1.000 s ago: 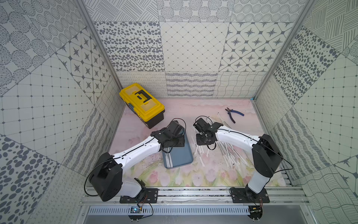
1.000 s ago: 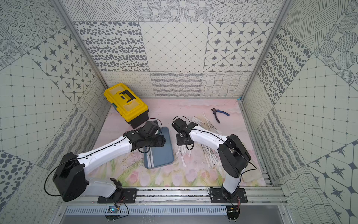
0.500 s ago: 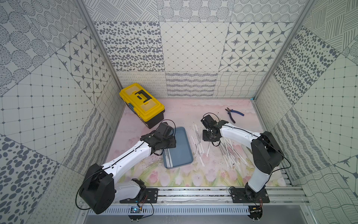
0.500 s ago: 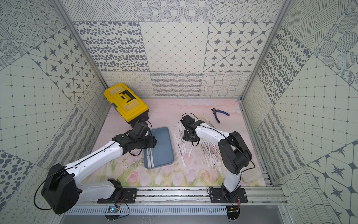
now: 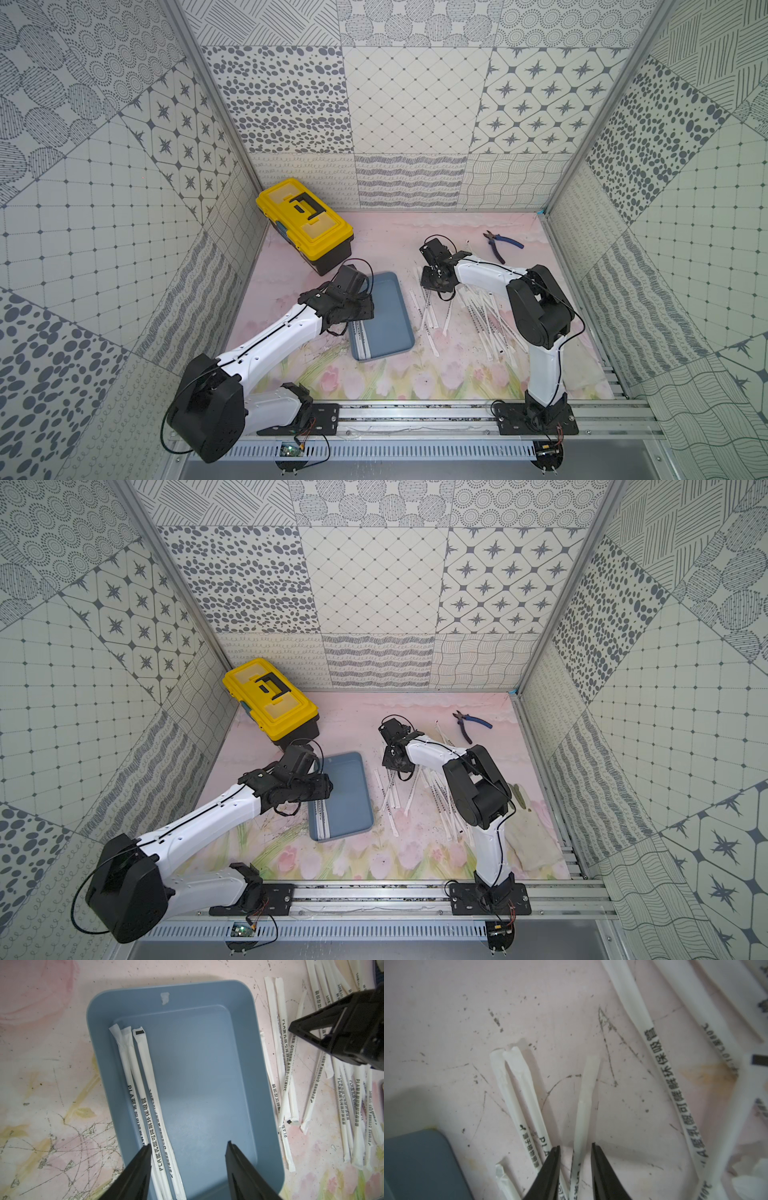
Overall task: Put the straws into the storage box
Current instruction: Pick up the straw from the center of the board.
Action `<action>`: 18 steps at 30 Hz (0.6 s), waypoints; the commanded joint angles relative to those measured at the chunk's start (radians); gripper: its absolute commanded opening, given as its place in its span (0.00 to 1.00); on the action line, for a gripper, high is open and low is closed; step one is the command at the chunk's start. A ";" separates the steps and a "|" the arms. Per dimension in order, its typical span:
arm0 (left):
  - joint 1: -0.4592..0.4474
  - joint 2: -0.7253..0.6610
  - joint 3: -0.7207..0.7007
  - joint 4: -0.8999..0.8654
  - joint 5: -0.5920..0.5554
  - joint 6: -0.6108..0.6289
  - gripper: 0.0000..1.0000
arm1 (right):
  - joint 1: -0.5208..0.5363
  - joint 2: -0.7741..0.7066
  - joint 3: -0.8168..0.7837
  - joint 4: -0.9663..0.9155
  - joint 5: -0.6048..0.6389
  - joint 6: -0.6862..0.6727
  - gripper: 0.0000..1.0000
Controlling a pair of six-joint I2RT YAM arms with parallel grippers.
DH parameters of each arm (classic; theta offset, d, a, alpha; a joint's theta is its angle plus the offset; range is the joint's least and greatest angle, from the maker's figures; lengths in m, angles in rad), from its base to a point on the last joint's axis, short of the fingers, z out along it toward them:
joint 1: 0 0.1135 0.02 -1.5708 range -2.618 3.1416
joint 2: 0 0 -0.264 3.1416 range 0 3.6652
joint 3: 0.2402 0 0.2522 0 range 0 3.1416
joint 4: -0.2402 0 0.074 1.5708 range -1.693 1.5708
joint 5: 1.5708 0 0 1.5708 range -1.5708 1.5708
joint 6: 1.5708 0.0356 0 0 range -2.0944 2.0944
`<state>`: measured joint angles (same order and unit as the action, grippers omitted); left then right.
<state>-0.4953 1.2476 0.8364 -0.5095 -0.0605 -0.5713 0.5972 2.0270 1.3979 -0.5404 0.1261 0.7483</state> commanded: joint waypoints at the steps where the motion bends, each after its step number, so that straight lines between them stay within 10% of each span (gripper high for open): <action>1: 0.008 -0.002 -0.004 -0.001 -0.001 0.022 0.61 | -0.002 0.025 0.015 0.014 0.032 0.010 0.24; 18: 0.149 -0.136 -0.002 -0.167 -0.157 -0.003 0.60 | 0.256 -0.110 0.205 -0.184 -0.018 -0.018 0.08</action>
<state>-0.4019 1.1606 0.8429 -0.5781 -0.1272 -0.5724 0.7742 1.9106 1.5410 -0.6846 0.1375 0.7265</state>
